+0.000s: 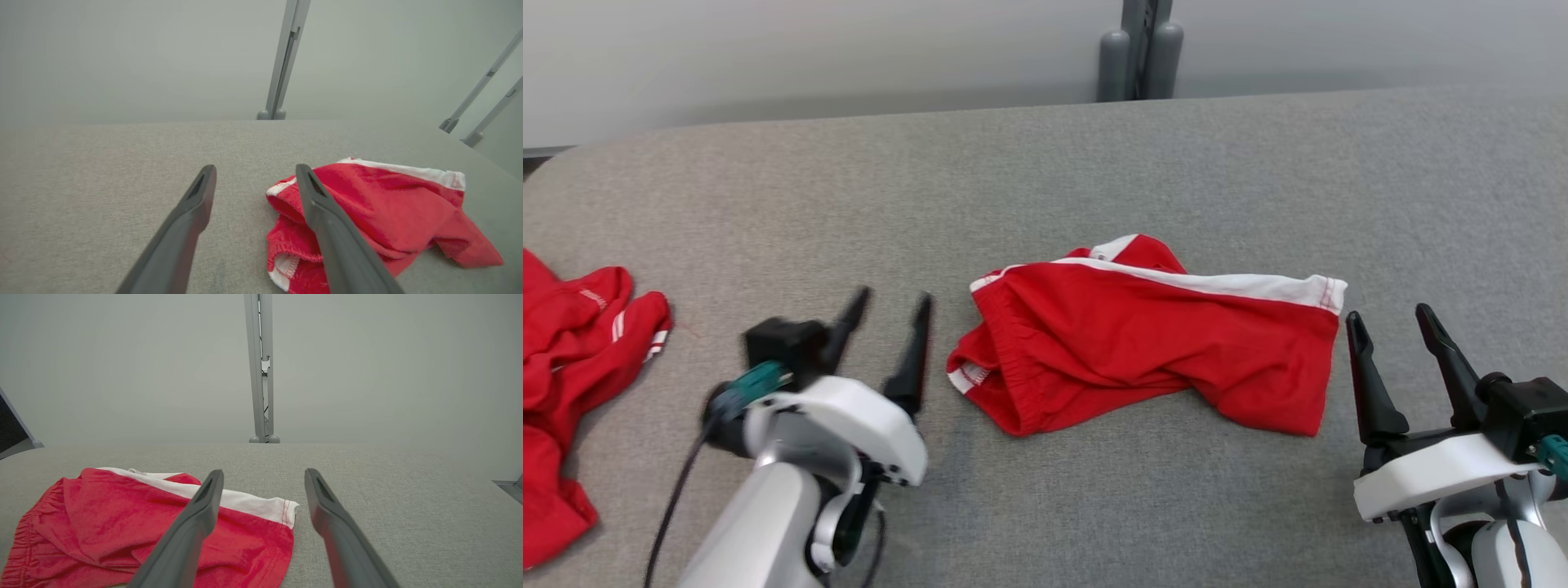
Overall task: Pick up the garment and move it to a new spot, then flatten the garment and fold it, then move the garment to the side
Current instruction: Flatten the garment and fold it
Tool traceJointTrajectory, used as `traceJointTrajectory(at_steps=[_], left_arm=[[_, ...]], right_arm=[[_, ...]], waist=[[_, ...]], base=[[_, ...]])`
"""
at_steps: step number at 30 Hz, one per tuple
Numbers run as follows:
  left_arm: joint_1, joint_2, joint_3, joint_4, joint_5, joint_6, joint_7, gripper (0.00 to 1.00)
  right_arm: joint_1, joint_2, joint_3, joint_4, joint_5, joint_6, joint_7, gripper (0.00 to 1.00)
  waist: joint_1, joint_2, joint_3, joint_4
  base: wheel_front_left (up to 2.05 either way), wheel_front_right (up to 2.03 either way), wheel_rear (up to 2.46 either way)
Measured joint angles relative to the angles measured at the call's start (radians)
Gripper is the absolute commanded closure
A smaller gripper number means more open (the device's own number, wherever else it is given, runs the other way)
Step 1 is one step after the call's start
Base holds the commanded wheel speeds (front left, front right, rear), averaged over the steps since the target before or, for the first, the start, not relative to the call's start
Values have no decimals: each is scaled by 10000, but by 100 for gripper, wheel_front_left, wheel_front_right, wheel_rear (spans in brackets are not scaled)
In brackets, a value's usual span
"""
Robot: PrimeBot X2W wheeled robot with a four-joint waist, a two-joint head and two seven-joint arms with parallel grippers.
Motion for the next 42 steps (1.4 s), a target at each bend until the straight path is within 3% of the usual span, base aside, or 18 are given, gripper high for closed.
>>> traceJointTrajectory(at_steps=[6,18,19,20,21,27,36,42], left_arm=[[-689,-337,-596,859,-663,-516,2006,0],[-1341,-504,-719,1856,-1256,-857,2989,0],[-1379,-474,-755,1864,-1210,-869,2957,27],[-1414,-441,-759,1835,-1154,-895,2824,83],[-1443,-374,-796,1781,-1043,-903,2688,100],[-1223,-54,-1032,1078,-408,-748,2031,100],[578,560,-2019,-938,497,-470,1816,100],[1469,531,-2370,-909,491,-238,1868,100]], right_arm=[[-165,8,125,169,128,0,-46,0],[-386,8,257,535,376,0,-318,0],[-388,8,259,560,405,0,-353,0],[-397,8,251,575,430,0,-384,0],[-417,10,255,593,437,0,-391,0],[-421,8,196,646,447,0,-426,0],[-382,8,42,671,454,0,-397,0],[-381,10,69,650,460,0,-351,0]], waist=[[0,0,278,-344],[0,0,657,-975],[0,0,669,-1001],[0,0,681,-1019],[0,0,691,-1031],[0,0,685,-997],[0,0,687,-703],[0,0,734,-542]], base=[[0,0,0],[0,0,0],[0,0,0],[0,0,0],[0,0,0],[0,0,0],[0,0,0],[0,0,0]])
